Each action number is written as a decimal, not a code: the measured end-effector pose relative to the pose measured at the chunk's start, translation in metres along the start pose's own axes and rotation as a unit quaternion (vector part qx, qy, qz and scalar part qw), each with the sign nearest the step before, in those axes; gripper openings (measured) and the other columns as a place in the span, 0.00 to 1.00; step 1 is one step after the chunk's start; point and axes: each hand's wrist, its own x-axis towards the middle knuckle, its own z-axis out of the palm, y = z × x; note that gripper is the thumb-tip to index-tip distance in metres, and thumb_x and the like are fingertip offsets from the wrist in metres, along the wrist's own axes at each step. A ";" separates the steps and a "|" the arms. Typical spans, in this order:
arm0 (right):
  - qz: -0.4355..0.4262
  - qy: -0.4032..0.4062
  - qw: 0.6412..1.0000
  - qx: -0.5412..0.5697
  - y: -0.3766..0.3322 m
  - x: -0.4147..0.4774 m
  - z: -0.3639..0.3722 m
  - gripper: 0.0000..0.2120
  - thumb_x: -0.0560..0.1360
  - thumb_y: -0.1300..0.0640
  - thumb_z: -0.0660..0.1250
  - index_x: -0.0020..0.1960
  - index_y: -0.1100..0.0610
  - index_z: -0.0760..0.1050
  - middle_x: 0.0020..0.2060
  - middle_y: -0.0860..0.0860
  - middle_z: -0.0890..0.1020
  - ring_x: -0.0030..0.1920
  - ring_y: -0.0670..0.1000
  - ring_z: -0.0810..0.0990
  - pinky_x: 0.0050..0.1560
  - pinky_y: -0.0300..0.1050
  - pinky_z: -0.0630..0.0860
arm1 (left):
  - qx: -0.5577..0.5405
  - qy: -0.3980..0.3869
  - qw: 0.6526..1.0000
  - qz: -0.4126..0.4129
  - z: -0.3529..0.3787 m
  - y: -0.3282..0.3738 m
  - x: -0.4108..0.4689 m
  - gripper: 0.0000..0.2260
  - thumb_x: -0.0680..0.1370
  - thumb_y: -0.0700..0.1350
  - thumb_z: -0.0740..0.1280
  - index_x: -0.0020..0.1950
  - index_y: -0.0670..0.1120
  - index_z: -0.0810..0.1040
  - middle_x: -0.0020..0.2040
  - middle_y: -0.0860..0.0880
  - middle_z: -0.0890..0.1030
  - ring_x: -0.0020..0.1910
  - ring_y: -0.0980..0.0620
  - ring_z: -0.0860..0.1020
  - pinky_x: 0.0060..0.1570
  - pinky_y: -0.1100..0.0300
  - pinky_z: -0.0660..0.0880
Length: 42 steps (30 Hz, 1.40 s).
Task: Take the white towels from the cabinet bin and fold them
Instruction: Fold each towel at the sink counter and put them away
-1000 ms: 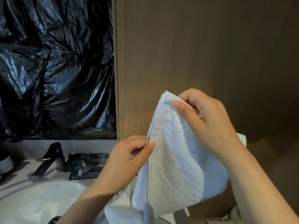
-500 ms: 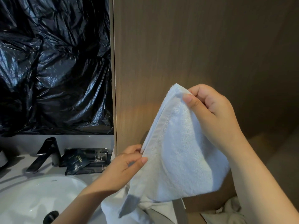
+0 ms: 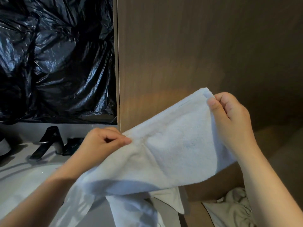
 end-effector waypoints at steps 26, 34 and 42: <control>0.331 -0.069 0.935 -0.111 0.179 -0.139 0.115 0.15 0.83 0.52 0.55 0.44 0.60 0.71 0.33 0.52 0.76 0.37 0.57 0.77 0.31 0.46 0.66 | 0.274 -0.238 0.926 -0.104 0.085 -0.144 -0.009 0.14 0.76 0.58 0.67 0.33 0.55 0.73 0.30 0.52 0.73 0.32 0.52 0.71 0.33 0.61 0.66; 0.301 -0.218 0.916 -0.149 0.182 -0.151 0.150 0.25 0.81 0.52 0.61 0.74 0.62 0.64 0.70 0.59 0.70 0.70 0.58 0.69 0.66 0.46 0.66 | 0.300 -0.122 0.946 -0.012 0.048 -0.159 -0.050 0.16 0.77 0.55 0.61 0.43 0.47 0.84 0.47 0.50 0.83 0.46 0.49 0.80 0.48 0.59 0.74; 0.114 -0.283 0.952 -0.035 0.122 -0.156 0.194 0.16 0.80 0.52 0.64 0.67 0.55 0.74 0.65 0.50 0.76 0.66 0.50 0.72 0.69 0.45 0.67 | 0.134 -0.057 0.941 -0.306 -0.008 -0.170 -0.088 0.11 0.79 0.56 0.62 0.50 0.53 0.81 0.48 0.54 0.82 0.50 0.55 0.79 0.48 0.60 0.75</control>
